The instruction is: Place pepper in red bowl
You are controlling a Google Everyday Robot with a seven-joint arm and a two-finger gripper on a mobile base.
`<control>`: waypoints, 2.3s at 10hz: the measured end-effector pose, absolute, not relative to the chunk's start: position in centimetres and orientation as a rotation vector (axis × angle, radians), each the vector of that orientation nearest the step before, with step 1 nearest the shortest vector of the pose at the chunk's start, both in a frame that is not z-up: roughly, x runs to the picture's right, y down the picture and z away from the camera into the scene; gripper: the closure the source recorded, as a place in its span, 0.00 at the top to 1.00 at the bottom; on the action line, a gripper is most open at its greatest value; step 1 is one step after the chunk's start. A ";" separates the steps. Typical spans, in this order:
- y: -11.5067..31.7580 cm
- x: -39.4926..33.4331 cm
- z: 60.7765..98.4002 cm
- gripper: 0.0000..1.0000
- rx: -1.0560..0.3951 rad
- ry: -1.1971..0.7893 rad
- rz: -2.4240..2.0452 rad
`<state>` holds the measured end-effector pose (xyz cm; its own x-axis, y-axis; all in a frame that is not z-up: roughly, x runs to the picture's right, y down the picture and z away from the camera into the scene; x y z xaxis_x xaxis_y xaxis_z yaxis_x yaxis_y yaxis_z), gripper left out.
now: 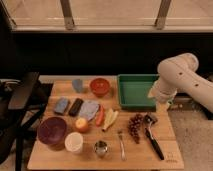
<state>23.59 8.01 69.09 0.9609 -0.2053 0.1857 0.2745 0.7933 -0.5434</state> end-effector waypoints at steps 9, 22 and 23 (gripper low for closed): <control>8.8 10.5 71.3 0.65 -0.627 -0.415 -0.590; 10.9 -3.6 80.0 0.65 -0.631 -0.574 -0.881; 11.6 -3.7 81.0 0.65 -0.636 -0.582 -0.874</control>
